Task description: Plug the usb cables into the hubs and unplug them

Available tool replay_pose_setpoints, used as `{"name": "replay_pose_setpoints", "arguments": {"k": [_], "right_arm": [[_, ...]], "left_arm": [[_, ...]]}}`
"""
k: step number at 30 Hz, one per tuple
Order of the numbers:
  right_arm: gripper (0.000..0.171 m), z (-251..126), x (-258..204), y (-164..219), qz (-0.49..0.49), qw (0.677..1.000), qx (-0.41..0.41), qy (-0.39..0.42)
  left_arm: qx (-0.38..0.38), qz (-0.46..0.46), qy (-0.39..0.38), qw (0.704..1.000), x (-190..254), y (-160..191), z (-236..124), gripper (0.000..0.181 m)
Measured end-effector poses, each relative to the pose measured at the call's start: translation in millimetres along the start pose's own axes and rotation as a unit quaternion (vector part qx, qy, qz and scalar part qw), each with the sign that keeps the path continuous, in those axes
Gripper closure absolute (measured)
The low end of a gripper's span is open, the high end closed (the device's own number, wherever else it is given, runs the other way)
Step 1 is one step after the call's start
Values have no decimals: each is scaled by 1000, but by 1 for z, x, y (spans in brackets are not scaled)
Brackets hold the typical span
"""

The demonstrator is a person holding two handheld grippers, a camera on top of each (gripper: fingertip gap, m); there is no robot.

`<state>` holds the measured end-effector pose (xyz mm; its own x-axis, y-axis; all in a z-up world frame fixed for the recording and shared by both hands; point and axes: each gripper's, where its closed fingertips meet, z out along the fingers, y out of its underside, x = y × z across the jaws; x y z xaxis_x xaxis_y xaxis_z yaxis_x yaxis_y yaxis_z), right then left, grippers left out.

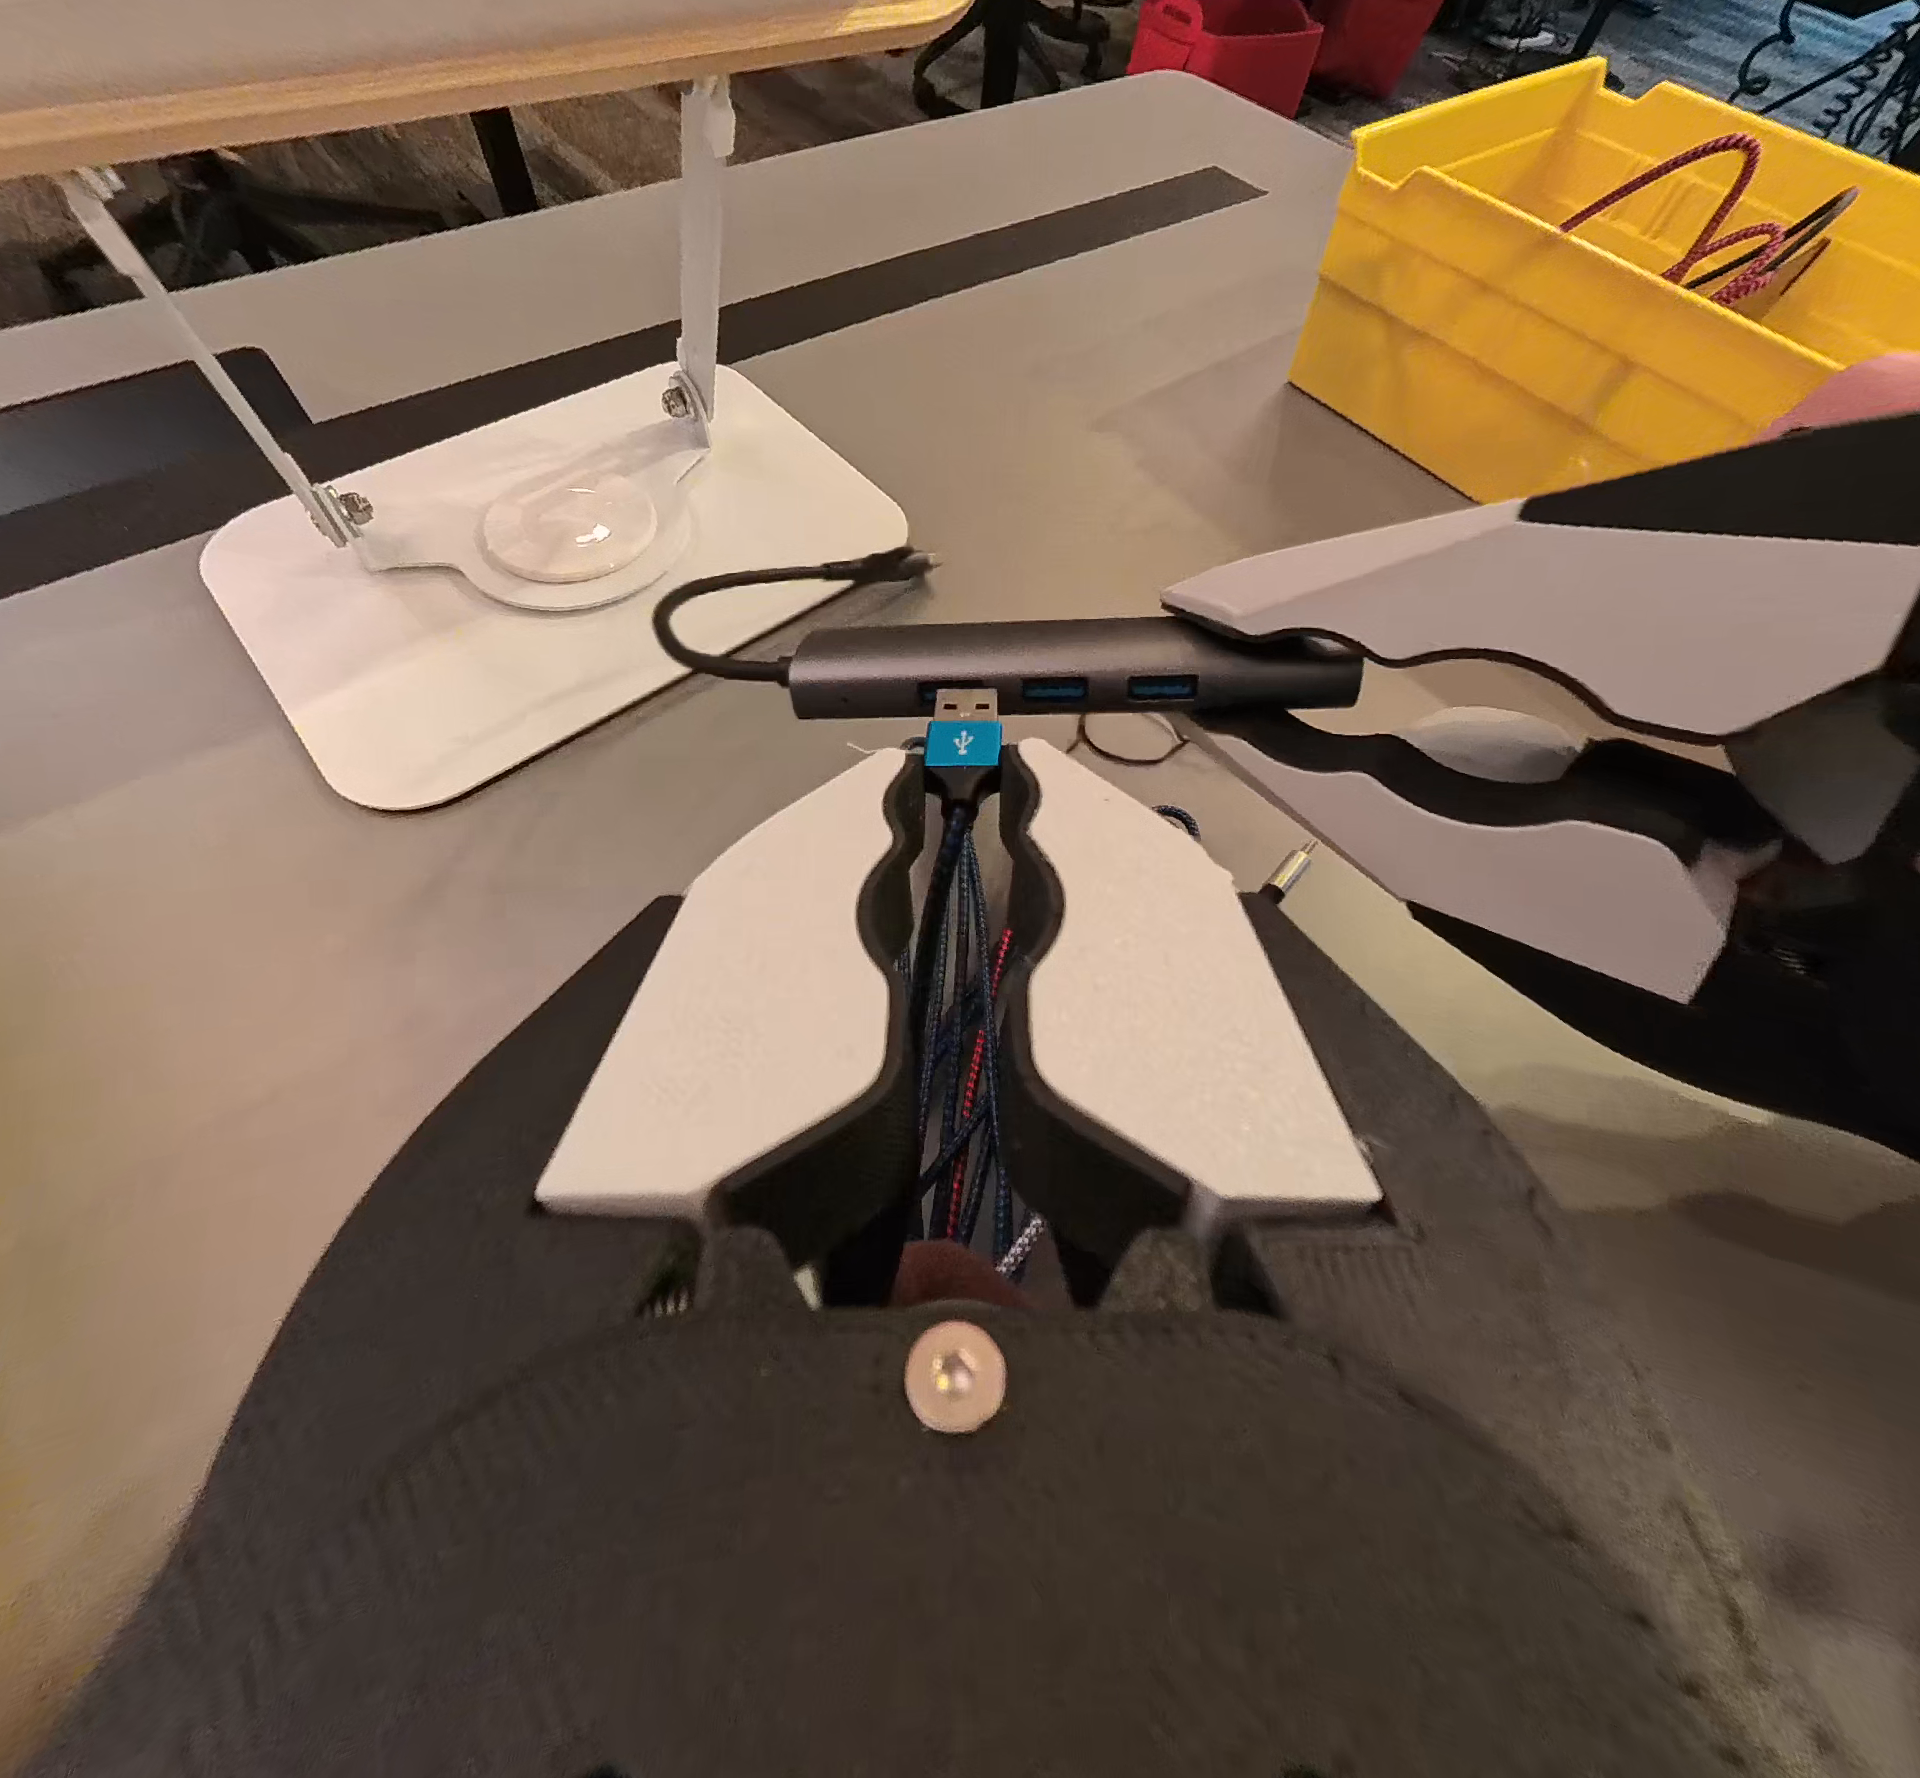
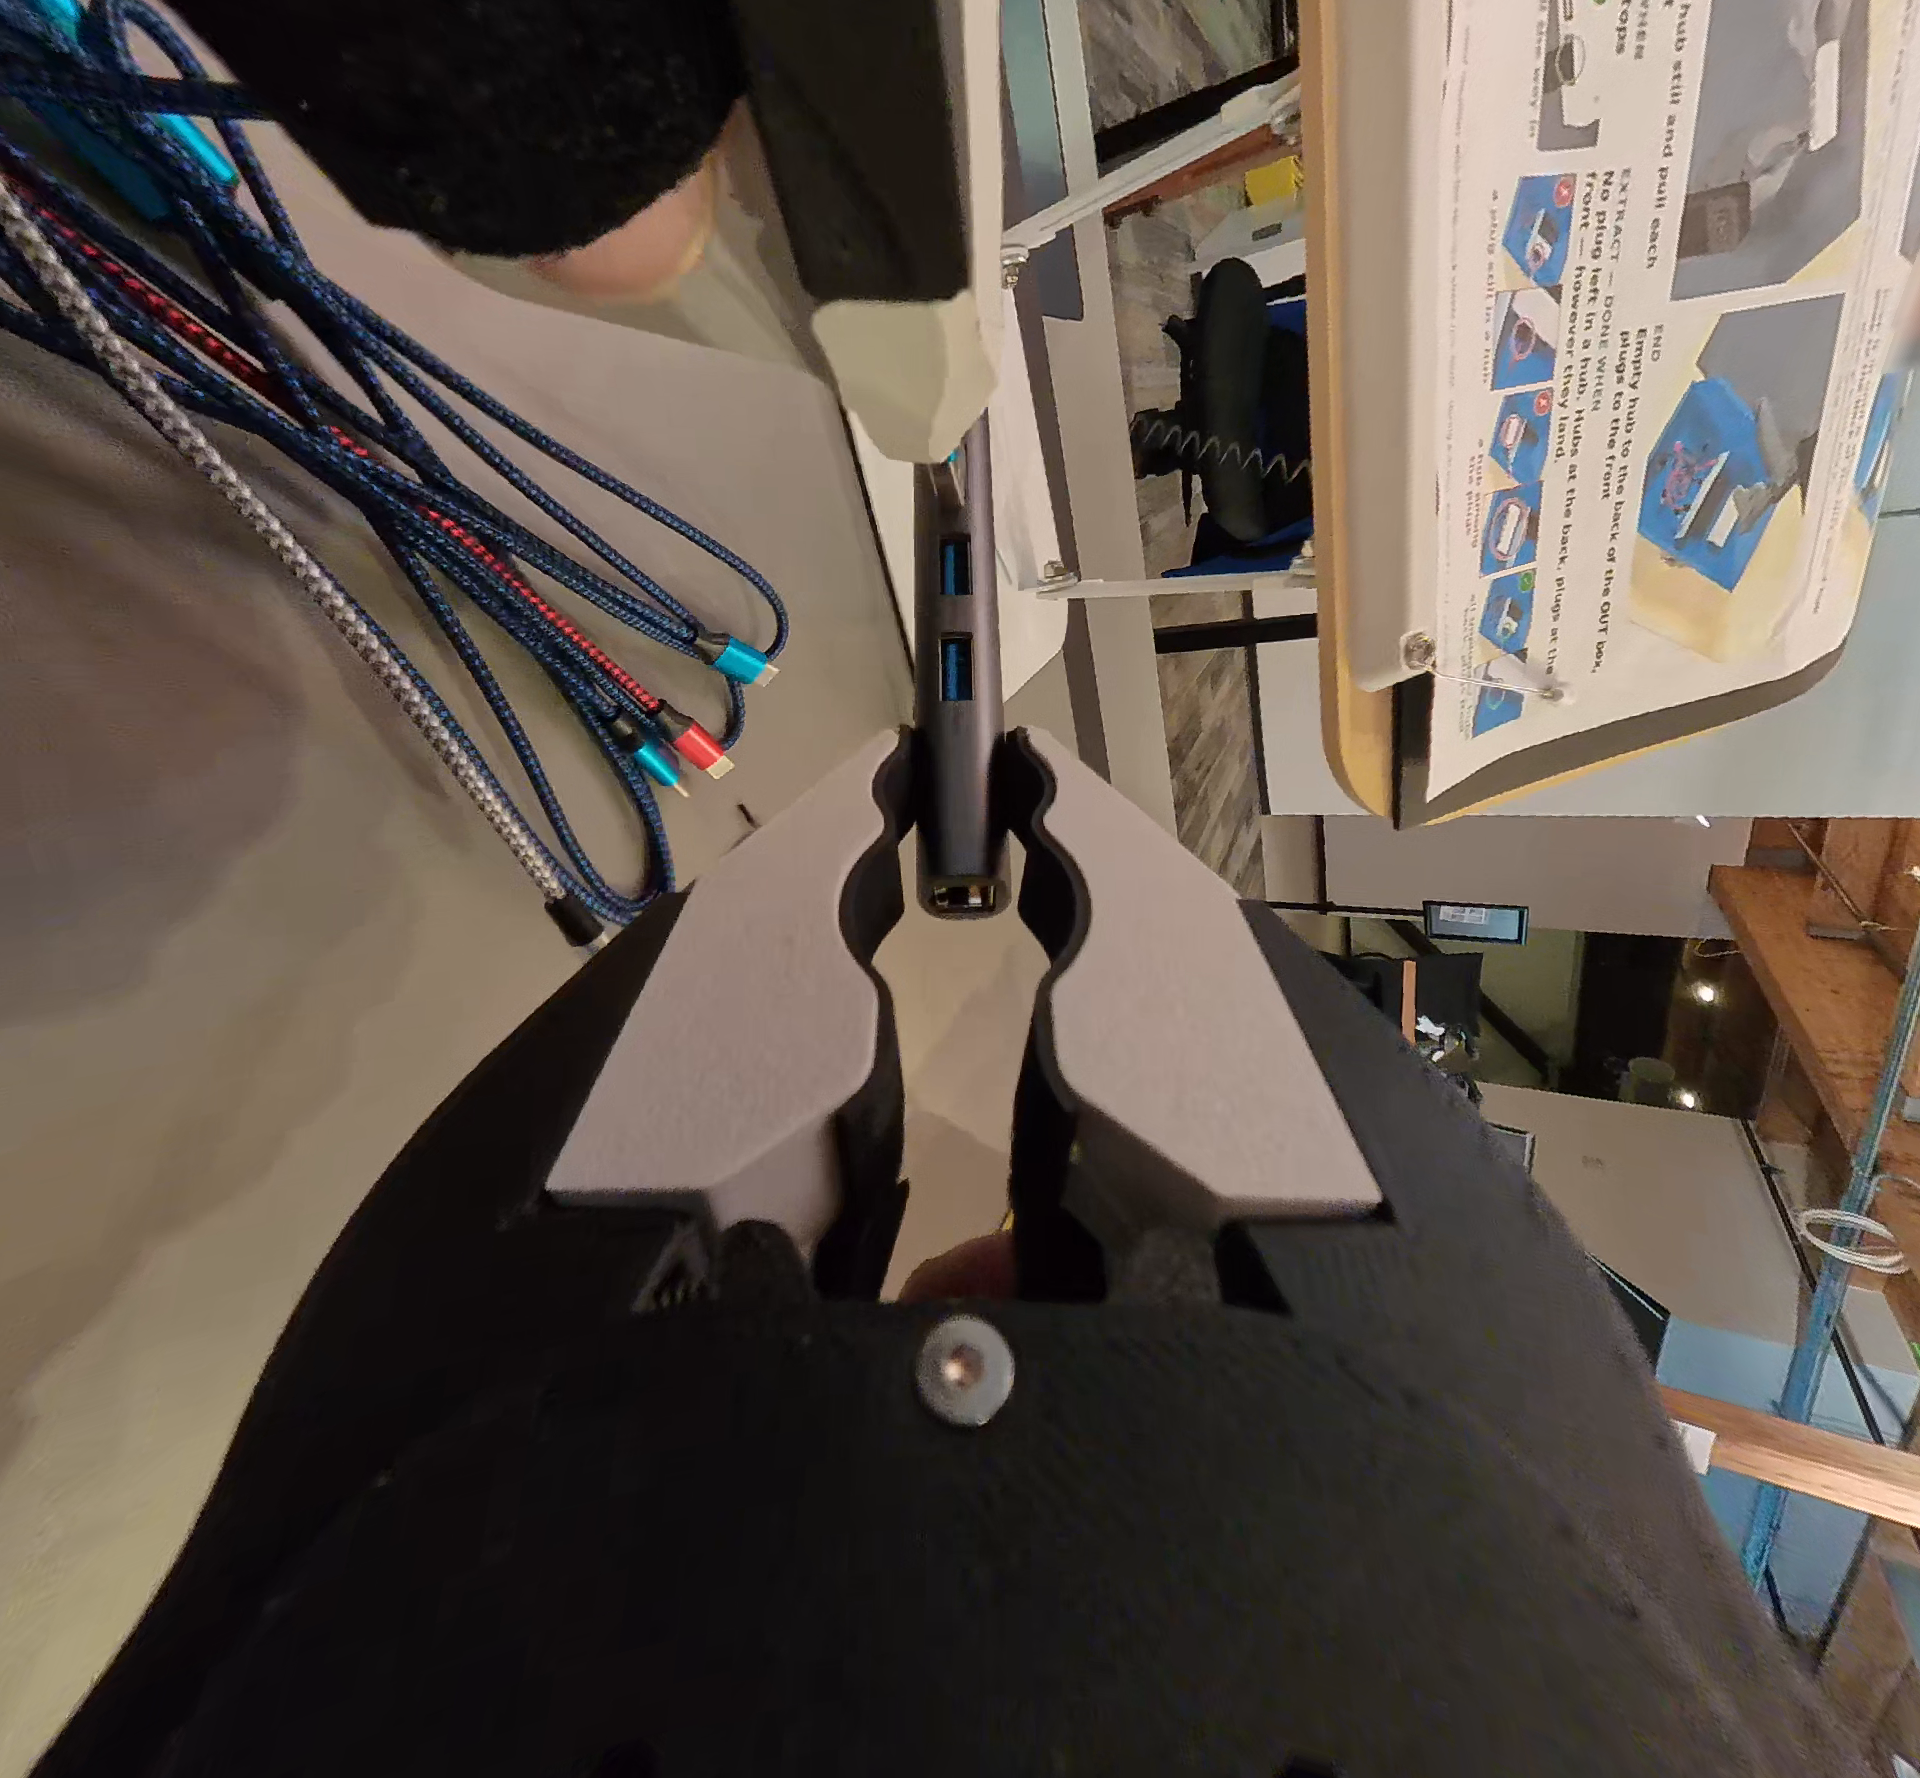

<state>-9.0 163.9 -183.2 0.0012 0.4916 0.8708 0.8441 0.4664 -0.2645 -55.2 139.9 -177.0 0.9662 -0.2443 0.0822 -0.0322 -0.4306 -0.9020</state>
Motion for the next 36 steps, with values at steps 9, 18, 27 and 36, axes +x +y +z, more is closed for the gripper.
{"name": "replay_pose_setpoints", "arguments": {"k": [9, 18, 27, 36], "right_arm": [[157, -4, -20, 2, -2, 1000, 14, -5], [157, -16, -19, -8, -28, 997, 63, 20], [157, -29, -29, -17, -57, 990, 125, 13], [157, -33, -69, -18, 2, 982, 166, -89]], "left_arm": [[-40, -10, 29, 999, 2, 21, 6, 168], [-72, -2, 75, 995, 5, 18, 4, 168], [-76, -13, 145, 986, 12, 23, 0, 168], [-139, 40, 190, 971, 21, 60, 6, 168]]}}
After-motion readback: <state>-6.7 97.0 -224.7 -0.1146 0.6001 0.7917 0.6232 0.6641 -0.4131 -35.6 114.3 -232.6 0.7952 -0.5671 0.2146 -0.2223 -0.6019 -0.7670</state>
